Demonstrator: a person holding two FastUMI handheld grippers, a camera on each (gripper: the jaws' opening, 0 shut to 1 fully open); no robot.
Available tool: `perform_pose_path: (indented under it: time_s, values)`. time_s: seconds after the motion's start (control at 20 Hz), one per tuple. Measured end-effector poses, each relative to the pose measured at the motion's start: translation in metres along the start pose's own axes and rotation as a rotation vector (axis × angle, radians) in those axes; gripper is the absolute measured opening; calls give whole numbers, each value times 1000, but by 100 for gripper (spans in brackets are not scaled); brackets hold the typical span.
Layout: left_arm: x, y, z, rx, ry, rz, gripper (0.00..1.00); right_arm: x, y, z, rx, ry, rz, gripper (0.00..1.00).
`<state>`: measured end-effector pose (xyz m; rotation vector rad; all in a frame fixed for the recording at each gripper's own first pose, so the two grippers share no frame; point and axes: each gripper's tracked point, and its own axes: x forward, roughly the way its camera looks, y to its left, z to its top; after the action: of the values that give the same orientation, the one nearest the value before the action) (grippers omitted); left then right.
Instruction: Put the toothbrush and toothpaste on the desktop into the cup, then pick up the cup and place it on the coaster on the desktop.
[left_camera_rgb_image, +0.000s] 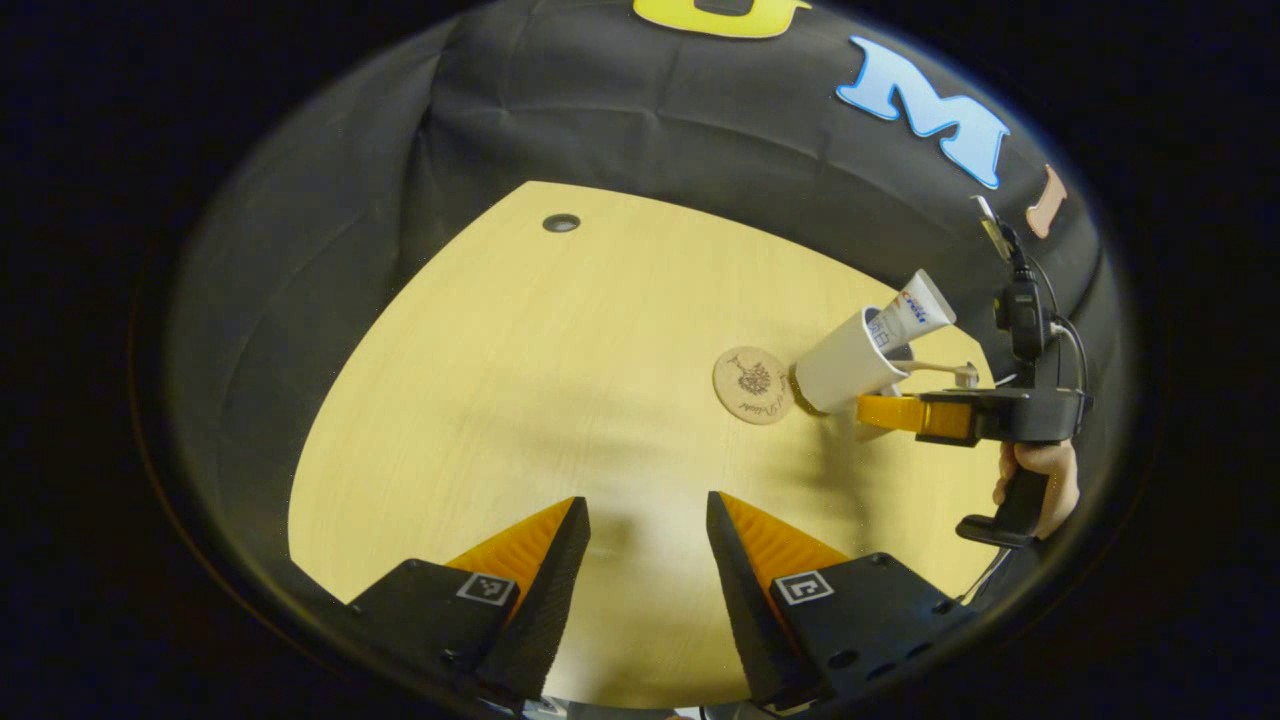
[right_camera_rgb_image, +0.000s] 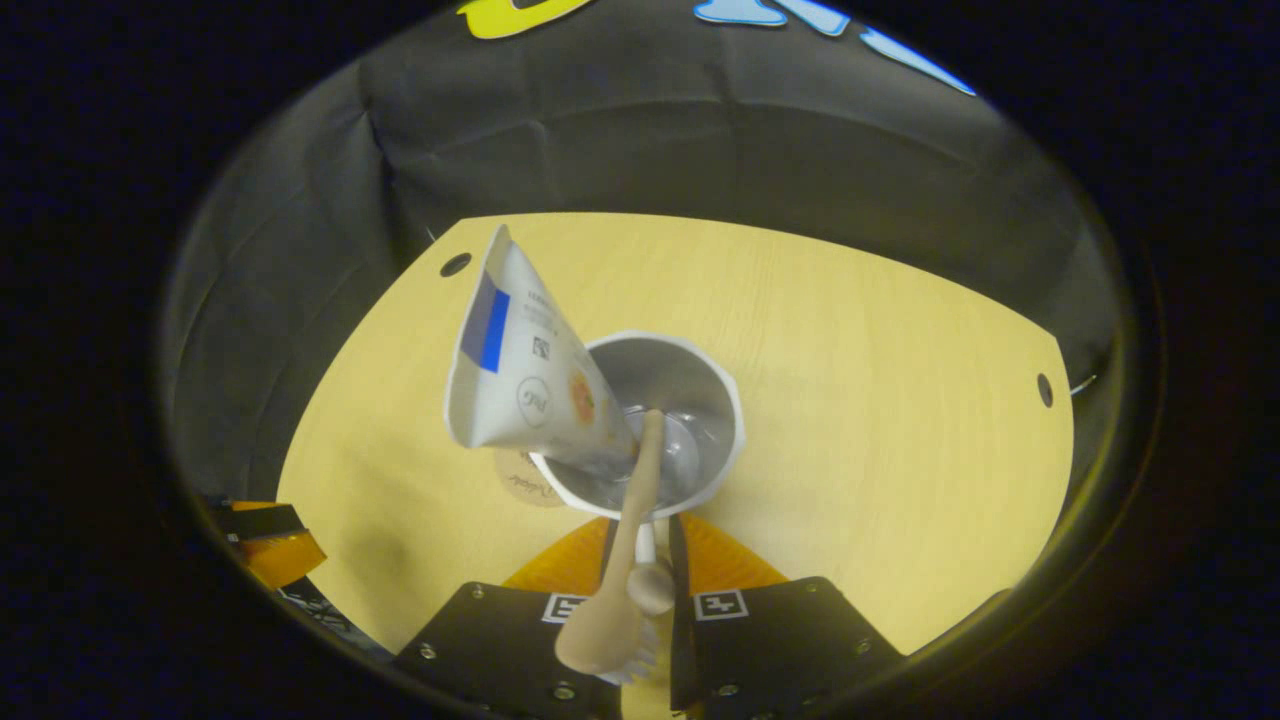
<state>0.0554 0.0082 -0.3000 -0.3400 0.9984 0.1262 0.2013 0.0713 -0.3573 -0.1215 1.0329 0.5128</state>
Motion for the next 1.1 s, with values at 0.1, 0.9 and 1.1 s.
perform_pose_path:
  time_s: [0.1, 0.9, 1.1]
  values:
    - [1, -4, -6, -9, -1, 6, 79, 1, -1, 0, -12, -1, 12, 23]
    - [-3, -18, -17, -20, 16, 38, 79, -3, -9, 3, -95, 45, 16, 24]
    - [4, -28, -18, 4, 9, 28, 79, -7, -8, 4, -73, 33, 26, 36]
